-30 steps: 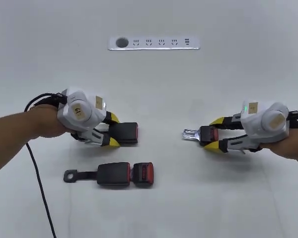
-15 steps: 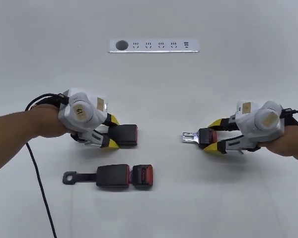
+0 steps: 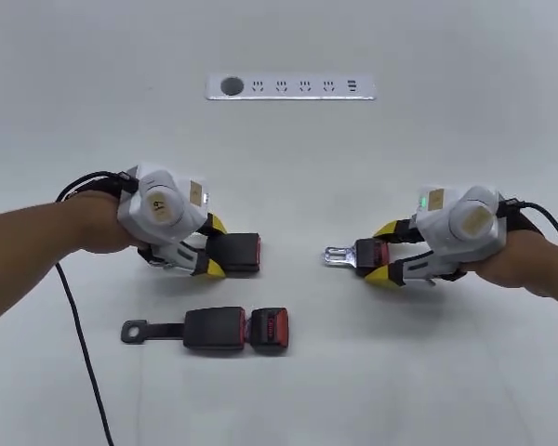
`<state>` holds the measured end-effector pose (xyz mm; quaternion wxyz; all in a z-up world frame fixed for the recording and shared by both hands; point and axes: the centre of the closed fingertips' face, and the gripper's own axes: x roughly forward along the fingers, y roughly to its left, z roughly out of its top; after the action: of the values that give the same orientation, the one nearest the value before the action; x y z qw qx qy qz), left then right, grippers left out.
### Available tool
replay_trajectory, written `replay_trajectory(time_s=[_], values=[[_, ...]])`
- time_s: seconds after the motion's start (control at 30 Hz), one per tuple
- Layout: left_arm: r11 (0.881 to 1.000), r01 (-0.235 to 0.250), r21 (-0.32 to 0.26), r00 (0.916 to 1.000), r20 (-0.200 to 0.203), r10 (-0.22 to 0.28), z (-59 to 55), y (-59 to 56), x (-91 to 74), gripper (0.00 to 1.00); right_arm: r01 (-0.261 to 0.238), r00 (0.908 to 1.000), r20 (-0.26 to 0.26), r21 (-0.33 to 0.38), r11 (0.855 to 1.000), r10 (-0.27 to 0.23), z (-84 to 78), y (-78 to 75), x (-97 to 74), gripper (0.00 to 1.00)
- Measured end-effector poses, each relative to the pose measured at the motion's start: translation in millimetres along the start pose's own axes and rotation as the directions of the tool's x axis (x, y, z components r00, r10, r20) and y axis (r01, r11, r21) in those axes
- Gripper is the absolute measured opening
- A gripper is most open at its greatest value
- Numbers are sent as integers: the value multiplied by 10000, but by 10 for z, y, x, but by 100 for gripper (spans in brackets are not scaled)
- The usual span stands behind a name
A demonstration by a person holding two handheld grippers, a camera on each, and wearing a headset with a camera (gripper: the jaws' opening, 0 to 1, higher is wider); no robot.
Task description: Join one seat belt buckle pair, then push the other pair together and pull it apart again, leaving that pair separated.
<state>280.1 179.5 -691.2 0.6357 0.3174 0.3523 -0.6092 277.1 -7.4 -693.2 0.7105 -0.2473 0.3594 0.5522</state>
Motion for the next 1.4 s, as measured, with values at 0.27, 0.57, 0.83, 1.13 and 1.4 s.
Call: replay_trajectory(time_s=[0.27,0.57,0.83,1.13,1.4], values=[[10000,26,-17,9999,-129,-26,-3,-11,-5,33,-155,9997,160,-179,9997,158,160,42,138,34],[10000,82,-12,9997,-212,-82,-20,-6,-11,33,-314,9986,407,-324,9990,327,339,133,290,34],[9999,119,6,9996,-239,-119,-7,-16,-19,33,-352,9974,621,-383,9986,376,505,139,392,34],[9999,127,14,9995,-305,-126,-2,-13,-12,33,-466,9955,799,-472,9978,503,658,179,471,34],[9999,115,14,9993,-366,-114,-8,-10,-18,33,-566,9936,947,-507,9971,612,733,182,549,34]])
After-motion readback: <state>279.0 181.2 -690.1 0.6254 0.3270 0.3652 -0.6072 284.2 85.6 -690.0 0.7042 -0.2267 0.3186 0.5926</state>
